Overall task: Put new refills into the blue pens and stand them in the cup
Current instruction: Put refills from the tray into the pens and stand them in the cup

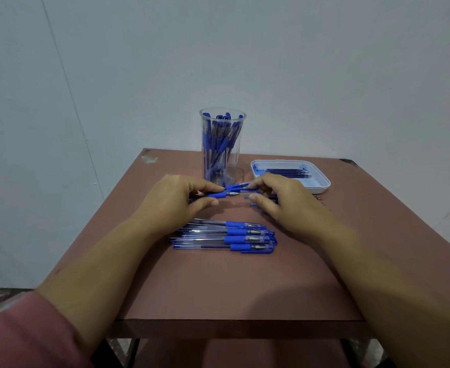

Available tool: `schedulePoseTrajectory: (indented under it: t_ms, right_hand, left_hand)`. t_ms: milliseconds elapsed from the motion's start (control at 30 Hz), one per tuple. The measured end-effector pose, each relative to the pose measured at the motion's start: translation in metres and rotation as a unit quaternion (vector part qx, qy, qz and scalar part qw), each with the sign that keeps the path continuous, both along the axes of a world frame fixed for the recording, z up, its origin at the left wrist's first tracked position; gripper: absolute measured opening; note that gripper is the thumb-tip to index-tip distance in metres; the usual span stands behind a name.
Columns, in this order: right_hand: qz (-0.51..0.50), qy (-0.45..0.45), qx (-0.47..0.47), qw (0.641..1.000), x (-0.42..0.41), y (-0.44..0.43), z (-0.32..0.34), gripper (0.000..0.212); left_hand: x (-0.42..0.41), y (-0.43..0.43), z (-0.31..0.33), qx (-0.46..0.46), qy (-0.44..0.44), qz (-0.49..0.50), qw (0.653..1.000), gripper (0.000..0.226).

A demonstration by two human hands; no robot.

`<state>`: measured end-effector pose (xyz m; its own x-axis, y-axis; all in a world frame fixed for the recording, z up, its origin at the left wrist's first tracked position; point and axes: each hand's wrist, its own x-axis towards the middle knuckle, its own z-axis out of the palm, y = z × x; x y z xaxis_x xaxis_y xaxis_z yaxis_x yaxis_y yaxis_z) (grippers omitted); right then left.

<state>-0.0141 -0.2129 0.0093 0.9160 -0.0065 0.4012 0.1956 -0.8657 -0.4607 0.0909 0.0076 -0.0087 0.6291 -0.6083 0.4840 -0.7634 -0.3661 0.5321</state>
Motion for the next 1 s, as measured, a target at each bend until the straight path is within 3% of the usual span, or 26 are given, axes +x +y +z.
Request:
schedulePoseTrajectory:
  t_ms: [733,900,1000]
  right_hand:
    - [0.054,-0.132,0.002,0.990,0.011,0.010,-0.017,0.016]
    - [0.045,-0.072,0.081,0.993,0.008,0.010,-0.013,0.016]
    - [0.025,-0.049,0.141,0.988,0.008,0.004,-0.011,0.012]
  left_hand:
    - [-0.006,-0.006,-0.001,-0.004,-0.112,-0.005,0.994,0.024]
    - [-0.016,-0.011,0.006,-0.001,-0.098,0.005,0.995,0.027]
    - [-0.025,-0.011,0.016,0.073,-0.098,0.021,0.992,0.045]
